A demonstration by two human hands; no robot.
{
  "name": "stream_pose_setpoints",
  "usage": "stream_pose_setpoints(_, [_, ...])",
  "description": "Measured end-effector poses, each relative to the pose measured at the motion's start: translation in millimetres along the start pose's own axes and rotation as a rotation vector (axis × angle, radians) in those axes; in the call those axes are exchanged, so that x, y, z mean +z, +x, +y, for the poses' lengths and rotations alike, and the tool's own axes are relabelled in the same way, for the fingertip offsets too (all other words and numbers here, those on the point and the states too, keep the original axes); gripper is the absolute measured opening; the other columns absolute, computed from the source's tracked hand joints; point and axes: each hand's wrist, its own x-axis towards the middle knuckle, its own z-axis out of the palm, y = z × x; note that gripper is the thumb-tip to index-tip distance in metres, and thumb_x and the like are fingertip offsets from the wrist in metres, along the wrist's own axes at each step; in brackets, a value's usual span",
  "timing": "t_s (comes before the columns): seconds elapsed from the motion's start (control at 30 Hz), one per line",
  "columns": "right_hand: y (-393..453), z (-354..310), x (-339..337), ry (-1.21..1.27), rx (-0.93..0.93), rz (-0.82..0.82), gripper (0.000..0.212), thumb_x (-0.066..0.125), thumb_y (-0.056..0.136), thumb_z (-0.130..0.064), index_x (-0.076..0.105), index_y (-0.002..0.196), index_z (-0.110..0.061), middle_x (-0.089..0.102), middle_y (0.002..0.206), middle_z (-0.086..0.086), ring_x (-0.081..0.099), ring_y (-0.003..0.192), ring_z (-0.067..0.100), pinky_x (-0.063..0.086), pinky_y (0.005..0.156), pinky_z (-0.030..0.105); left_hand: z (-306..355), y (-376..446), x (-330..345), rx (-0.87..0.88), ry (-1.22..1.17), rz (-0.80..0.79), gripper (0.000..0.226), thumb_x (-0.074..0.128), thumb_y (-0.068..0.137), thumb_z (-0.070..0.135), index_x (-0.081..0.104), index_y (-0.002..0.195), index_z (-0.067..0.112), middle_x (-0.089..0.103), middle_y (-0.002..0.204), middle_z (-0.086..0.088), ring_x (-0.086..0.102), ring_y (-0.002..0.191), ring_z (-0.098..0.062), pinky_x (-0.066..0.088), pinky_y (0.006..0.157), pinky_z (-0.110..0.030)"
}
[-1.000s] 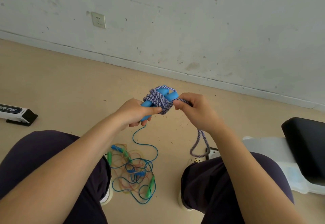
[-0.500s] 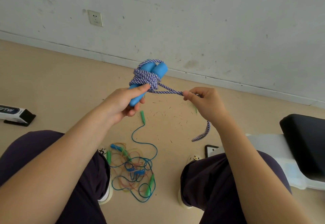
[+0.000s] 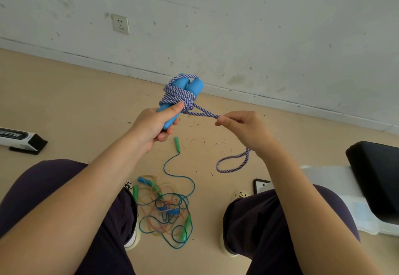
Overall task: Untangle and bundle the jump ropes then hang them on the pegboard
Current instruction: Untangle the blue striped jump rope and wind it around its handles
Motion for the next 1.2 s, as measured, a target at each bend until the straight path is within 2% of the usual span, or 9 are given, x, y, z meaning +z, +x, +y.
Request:
stream_pose_setpoints(0.13, [0,1,2,-0.031,0.011,-0.002,0.02,0.061,0.096,-0.021,0.071,0.079,-0.019,0.054,0.056,-0.008,0.049,0.053,0.012,0.042,0.06,0.027,-1,1,1,-0.026,0.014,0.015,0.058,0.082,0.06,0.063,0.062,0.075,0.011,0.056,0.06,-0.002,0.037,0.039,-0.01,0.027,0.034,-0.019])
stream_pose_setpoints(0.33, [-2,-7,2,-0.044,-0.014,-0.029,0.024,0.069,0.091,-0.036,0.072,0.078,-0.016,0.04,0.05,-0.012,0.033,0.045,0.004,0.03,0.048,0.019,-7,1,7,-0.015,0.154,0.027,0.048,0.078,0.077,0.055,0.062,0.074,0.01,0.053,0.049,0.001,0.038,0.04,-0.011,0.026,0.035,-0.02])
stream_pose_setpoints(0.5, [-8,-11,3,-0.126,-0.159,-0.015,0.016,0.067,0.093,-0.024,0.071,0.08,-0.014,0.042,0.05,-0.011,0.037,0.048,0.005,0.029,0.052,0.019,-11,-1,12,-0.028,0.297,0.005,0.048,0.076,0.078,0.056,0.062,0.071,0.01,0.052,0.044,0.001,0.035,0.035,-0.012,0.026,0.034,-0.019])
stream_pose_setpoints(0.63, [-10,-12,6,-0.261,-0.317,-0.03,0.029,0.067,0.092,-0.021,0.064,0.077,0.003,0.049,0.059,0.016,0.036,0.054,0.016,0.028,0.053,0.026,-18,-4,18,-0.072,0.583,-0.203,0.047,0.073,0.081,0.056,0.061,0.071,0.012,0.055,0.046,0.0,0.04,0.038,-0.014,0.03,0.039,-0.021])
stream_pose_setpoints(0.77, [-6,-6,8,-0.237,-0.334,-0.104,0.034,0.068,0.091,-0.025,0.064,0.075,0.004,0.056,0.065,0.019,0.045,0.06,0.023,0.035,0.058,0.034,-12,-10,17,-0.234,0.779,-0.569,0.053,0.071,0.079,0.062,0.059,0.072,0.012,0.051,0.046,-0.002,0.033,0.036,-0.015,0.029,0.041,-0.02])
stream_pose_setpoints(0.83, [-3,-2,10,-0.173,-0.294,-0.117,0.033,0.069,0.09,-0.029,0.065,0.076,0.002,0.057,0.066,0.02,0.045,0.061,0.026,0.039,0.059,0.038,-7,-12,17,-0.24,0.805,-0.66,0.053,0.072,0.075,0.063,0.058,0.071,0.012,0.051,0.046,-0.002,0.032,0.035,-0.014,0.03,0.041,-0.02])
stream_pose_setpoints(0.93, [-1,3,14,-0.152,-0.247,-0.157,0.036,0.075,0.084,-0.032,0.064,0.071,0.001,0.05,0.06,0.012,0.04,0.059,0.015,0.034,0.057,0.035,-5,-13,18,-0.187,0.955,-0.662,0.048,0.072,0.078,0.059,0.06,0.071,0.013,0.054,0.047,-0.001,0.036,0.038,-0.014,0.034,0.044,-0.02])
stream_pose_setpoints(1.1, [1,3,17,-0.098,-0.171,-0.172,0.058,0.075,0.062,-0.057,0.062,0.067,-0.001,0.045,0.057,0.003,0.036,0.055,0.01,0.028,0.054,0.028,-8,-17,20,-0.099,1.129,-0.619,0.059,0.069,0.062,0.077,0.06,0.064,0.018,0.057,0.045,0.002,0.051,0.054,-0.017,0.044,0.07,-0.031])
stream_pose_setpoints(1.2, [2,5,16,-0.08,-0.156,-0.14,0.049,0.083,0.063,-0.05,0.061,0.077,-0.009,0.047,0.058,-0.003,0.038,0.054,0.007,0.032,0.054,0.027,-4,-18,19,-0.045,1.153,-0.578,0.067,0.059,0.059,0.087,0.058,0.06,0.02,0.059,0.043,0.002,0.053,0.046,-0.008,0.044,0.065,-0.028])
